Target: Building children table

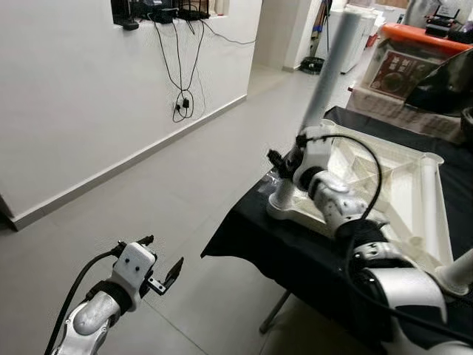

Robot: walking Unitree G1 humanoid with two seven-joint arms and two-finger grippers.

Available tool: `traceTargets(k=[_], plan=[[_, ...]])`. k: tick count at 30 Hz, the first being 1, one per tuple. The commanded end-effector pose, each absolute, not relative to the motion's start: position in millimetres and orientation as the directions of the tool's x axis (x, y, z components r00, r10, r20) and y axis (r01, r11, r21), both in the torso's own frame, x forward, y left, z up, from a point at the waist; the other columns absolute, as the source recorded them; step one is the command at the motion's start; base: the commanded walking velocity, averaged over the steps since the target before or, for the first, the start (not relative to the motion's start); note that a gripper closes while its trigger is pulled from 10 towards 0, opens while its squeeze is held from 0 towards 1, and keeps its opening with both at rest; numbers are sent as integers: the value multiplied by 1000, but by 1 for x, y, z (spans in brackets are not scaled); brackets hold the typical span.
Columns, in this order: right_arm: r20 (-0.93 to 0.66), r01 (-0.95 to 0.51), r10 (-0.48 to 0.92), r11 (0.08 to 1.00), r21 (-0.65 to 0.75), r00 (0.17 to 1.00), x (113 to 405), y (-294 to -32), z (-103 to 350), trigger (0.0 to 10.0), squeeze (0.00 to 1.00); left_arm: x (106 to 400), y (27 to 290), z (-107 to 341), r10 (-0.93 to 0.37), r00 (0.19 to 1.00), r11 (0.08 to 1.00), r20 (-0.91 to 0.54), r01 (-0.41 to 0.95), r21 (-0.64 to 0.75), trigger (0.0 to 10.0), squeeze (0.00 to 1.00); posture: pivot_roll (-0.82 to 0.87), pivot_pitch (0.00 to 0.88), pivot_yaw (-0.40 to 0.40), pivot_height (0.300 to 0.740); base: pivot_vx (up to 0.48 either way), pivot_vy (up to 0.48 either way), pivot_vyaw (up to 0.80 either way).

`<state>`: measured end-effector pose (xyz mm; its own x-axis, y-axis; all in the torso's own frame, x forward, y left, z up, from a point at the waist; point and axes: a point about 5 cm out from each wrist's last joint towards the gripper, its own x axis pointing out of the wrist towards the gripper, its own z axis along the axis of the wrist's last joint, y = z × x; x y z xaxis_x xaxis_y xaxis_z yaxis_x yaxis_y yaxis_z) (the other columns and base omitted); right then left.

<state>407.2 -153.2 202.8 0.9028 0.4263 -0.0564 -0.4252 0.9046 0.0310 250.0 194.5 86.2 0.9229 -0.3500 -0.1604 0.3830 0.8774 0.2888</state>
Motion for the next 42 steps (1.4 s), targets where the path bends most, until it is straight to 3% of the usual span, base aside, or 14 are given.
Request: traceTargets(k=[1,5,7,9,11,21,22,23,26,27,32,33,36,42], plan=[[-90,-490,491,871,34,866,404,-143,193,0,0,248,193,83,-350,922,879,-166,385,281,10000,0,71,0,-151,740,0,0,0],[-185,-357,368,930,87,911,403,-147,170,0,0,246,194,82,-350,921,879,-171,386,281,10000,0,73,0,-143,740,0,0,0],[-248,-167,195,977,133,949,401,-156,155,0,0,245,195,82,-351,920,877,-173,388,282,10000,0,70,0,-140,740,0,0,0],[-444,358,-268,924,131,855,385,-189,116,0,0,246,196,83,-354,919,874,-175,392,286,10000,0,66,0,-132,740,0,0,0],[-497,601,-509,799,31,702,367,-208,96,0,0,247,194,84,-359,917,872,-175,396,288,10000,0,69,0,-130,740,0,0,0],[-430,692,-615,722,31,661,363,-203,100,0,0,246,191,83,-369,912,867,-180,408,286,10000,0,63,0,-120,740,0,0,0],[-427,667,-592,744,37,684,368,-198,105,6980,0,245,191,83,-369,912,867,-181,407,287,10000,0,65,0,-127,740,0,0,0],[-425,621,-539,780,74,727,373,-191,112,10000,0,245,192,83,-366,913,869,-180,404,286,10000,0,65,0,-127,740,0,0,0],[-395,552,-472,826,114,788,381,-184,121,10000,0,246,192,83,-363,914,870,-179,402,285,10000,0,66,0,-127,740,0,0,0],[-339,469,-398,868,160,852,388,-177,134,10000,1000,245,192,83,-363,914,871,-179,401,284,10000,0,67,0,-127,740,0,0,0],[-212,199,-142,938,282,967,404,-163,165,10000,1000,244,192,83,-362,915,871,-180,401,284,10000,0,76,0,-133,740,0,0,0],[-108,6,27,955,298,994,410,-157,184,10000,0,243,193,82,-359,916,872,-181,398,283,10000,0,78,0,-134,740,0,0,0],[60,-353,348,915,196,936,411,-153,217,10000,0,243,197,83,-353,918,873,-183,393,289,10000,0,83,0,-135,740,0,0,0],[34,-401,401,901,167,915,410,-154,212,10000,0,244,196,83,-355,917,871,-183,396,290,10000,0,86,0,-134,740,0,0,0]])
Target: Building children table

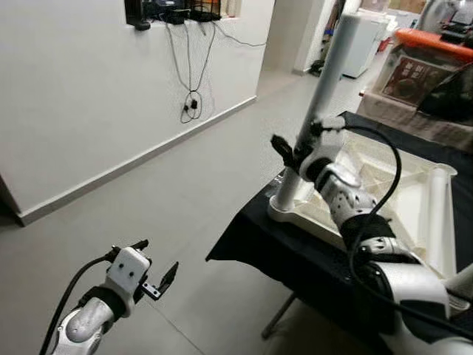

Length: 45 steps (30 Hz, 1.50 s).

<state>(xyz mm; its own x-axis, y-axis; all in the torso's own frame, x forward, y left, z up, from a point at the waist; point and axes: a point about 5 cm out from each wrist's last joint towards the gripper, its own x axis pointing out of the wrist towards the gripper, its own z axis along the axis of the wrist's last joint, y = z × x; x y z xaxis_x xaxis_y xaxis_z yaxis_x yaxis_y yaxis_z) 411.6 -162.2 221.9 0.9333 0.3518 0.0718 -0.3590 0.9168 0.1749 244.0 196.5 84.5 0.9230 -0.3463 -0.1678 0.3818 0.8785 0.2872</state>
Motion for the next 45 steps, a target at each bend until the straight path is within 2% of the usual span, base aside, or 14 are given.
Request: traceTargets(k=[1,2,9,15,16,17,21,22,25,26,38,39,41,45], plan=[[31,-405,406,899,170,914,410,-154,211,10000,0,244,196,83,-356,916,871,-183,396,290,10000,0,86,0,-134,740,0,0,0],[12,-392,398,897,206,917,409,-151,203,0,0,245,195,83,-357,916,871,-181,397,291,10000,0,93,0,-135,740,0,0,0],[-356,477,-425,876,70,832,394,-213,147,0,0,245,199,85,-352,918,870,-182,393,299,10000,0,91,0,-136,740,0,0,0],[-373,686,-623,725,51,687,377,-222,128,0,0,245,197,84,-353,918,872,-181,393,292,10000,0,88,0,-131,740,0,0,0],[-381,660,-588,747,83,713,378,-208,126,784,0,245,195,84,-358,916,871,-181,397,289,10000,0,79,0,-121,740,0,0,0],[-373,596,-526,797,99,764,381,-192,129,10000,0,246,193,84,-365,914,869,-181,403,287,10000,0,77,0,-119,740,0,0,0],[-365,549,-482,829,104,796,384,-182,133,10000,0,246,192,84,-369,912,867,-181,408,287,10000,0,77,0,-119,740,0,0,0],[-337,498,-429,854,150,838,387,-175,138,10000,1000,247,192,84,-370,911,866,-181,409,288,10000,0,66,0,-118,740,0,0,0],[-224,382,-341,906,181,913,399,-177,164,10000,1000,249,193,85,-367,913,867,-178,405,291,10000,0,68,0,-129,740,0,0,0],[-147,274,-249,944,185,957,408,-179,185,10000,0,250,193,85,-364,915,869,-176,401,290,10000,0,70,0,-134,740,0,0,0],[139,-442,420,860,254,897,412,-163,231,9961,0,248,189,80,-358,918,879,-172,393,271,10000,0,76,0,-152,740,0,0,0],[133,-477,459,836,272,879,411,-159,225,3137,0,248,189,80,-356,918,879,-173,392,272,10000,0,80,0,-155,740,0,0,0],[110,-491,481,823,286,870,409,-153,216,0,0,247,190,80,-353,919,879,-174,390,274,10000,0,85,0,-156,740,0,0,0],[44,-468,477,834,292,878,407,-147,199,0,0,246,193,80,-347,921,880,-178,385,277,10000,0,85,0,-156,740,0,0,0]])
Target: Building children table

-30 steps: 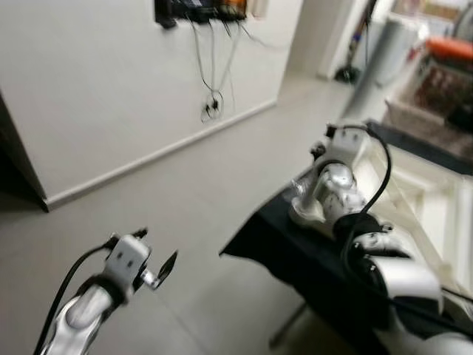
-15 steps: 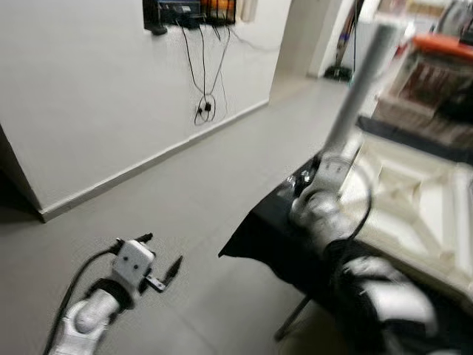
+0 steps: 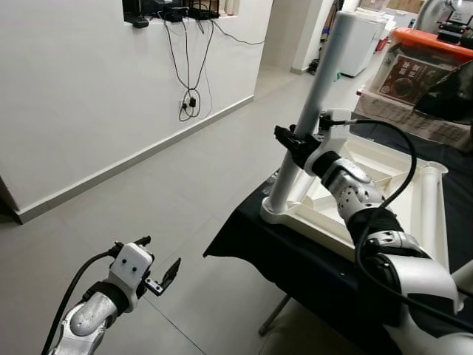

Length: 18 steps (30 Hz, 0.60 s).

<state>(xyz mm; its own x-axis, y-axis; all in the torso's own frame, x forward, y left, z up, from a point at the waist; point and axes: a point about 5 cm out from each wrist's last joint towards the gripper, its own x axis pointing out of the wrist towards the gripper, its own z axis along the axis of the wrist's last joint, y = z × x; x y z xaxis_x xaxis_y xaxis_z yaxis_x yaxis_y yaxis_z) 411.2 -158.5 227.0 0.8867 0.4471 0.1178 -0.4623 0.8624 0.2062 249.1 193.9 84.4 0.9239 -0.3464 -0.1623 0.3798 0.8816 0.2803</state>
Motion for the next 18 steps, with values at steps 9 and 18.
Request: traceTargets(k=[9,18], plan=[[-371,640,-593,768,3,714,379,-236,133,0,0,247,191,79,-349,919,880,-181,388,274,10000,0,66,0,-147,740,0,0,0],[-406,589,-539,808,-3,738,377,-192,115,10000,0,248,188,78,-361,915,875,-181,400,273,10000,0,52,0,-134,740,0,0,0]])
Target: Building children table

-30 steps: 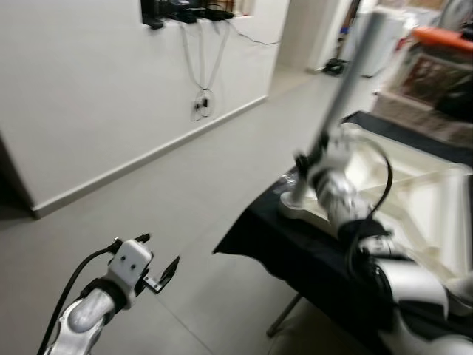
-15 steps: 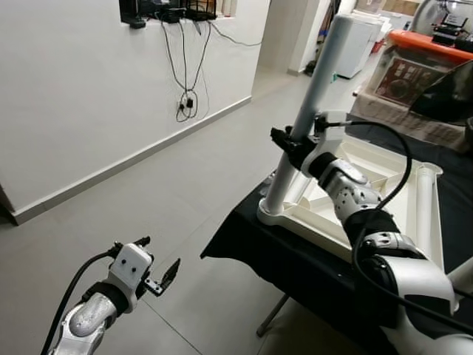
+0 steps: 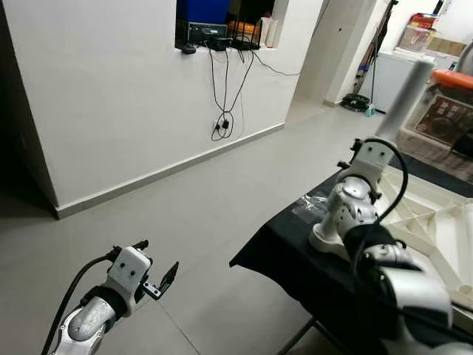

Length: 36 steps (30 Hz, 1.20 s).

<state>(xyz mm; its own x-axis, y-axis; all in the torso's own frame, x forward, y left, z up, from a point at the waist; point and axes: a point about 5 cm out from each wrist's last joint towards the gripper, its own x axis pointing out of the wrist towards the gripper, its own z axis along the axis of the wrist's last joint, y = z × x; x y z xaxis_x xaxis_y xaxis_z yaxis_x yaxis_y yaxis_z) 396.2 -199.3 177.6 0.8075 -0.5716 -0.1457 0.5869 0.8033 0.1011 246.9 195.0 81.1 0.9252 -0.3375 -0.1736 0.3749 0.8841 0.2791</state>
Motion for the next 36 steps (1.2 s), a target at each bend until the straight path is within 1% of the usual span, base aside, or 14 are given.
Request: traceTargets(k=[1,2,3,6,8,13,24,26,28,29,30,31,34,36], plan=[[-399,507,-457,862,23,795,382,-180,120,10000,0,248,189,79,-359,916,876,-180,397,273,10000,0,50,0,-138,740,0,0,0],[-399,507,-457,862,23,795,382,-180,120,10000,0,248,189,79,-359,916,876,-180,397,273,10000,0,50,0,-138,740,0,0,0],[-339,440,-395,895,67,854,388,-175,131,10000,1000,249,190,79,-356,917,877,-178,394,275,10000,0,51,0,-141,740,0,0,0],[-261,369,-329,922,118,907,398,-176,152,10000,1000,250,190,79,-352,919,879,-176,389,275,10000,0,53,0,-144,740,0,0,0],[-112,139,-120,973,182,986,414,-172,196,10000,0,248,190,78,-350,920,881,-176,387,271,10000,0,54,0,-147,740,0,0,0],[146,-355,331,916,189,932,417,-157,240,10000,0,247,190,77,-349,920,882,-179,387,269,10000,0,55,0,-147,740,0,0,0],[95,-716,710,694,72,698,402,-122,219,10000,0,247,192,80,-345,922,881,-176,383,279,10000,0,90,0,-159,740,0,0,0],[34,-774,774,632,28,633,397,-108,205,3294,0,245,192,79,-343,922,880,-179,382,281,10000,0,98,0,-162,740,0,0,0],[34,-774,774,632,28,633,397,-108,205,3294,0,245,192,79,-343,922,880,-179,382,281,10000,0,98,0,-162,740,0,0,0],[17,-788,788,615,21,616,395,-105,201,1922,0,244,192,79,-343,922,881,-179,382,281,10000,0,98,0,-162,740,0,0,0],[17,-788,788,615,21,616,395,-105,201,1922,0,244,192,79,-343,922,881,-179,382,281,10000,0,98,0,-162,740,0,0,0],[9,-808,808,589,17,589,393,-106,198,0,0,244,193,79,-343,922,880,-180,382,282,10000,0,100,0,-162,740,0,0,0],[-5,-821,821,572,6,571,392,-109,196,0,0,244,194,79,-342,922,880,-181,382,283,10000,0,96,0,-160,740,0,0,0],[-84,-707,703,706,-33,706,398,-124,189,0,0,245,194,79,-343,921,878,-184,384,286,10000,0,77,0,-155,740,0,0,0]])
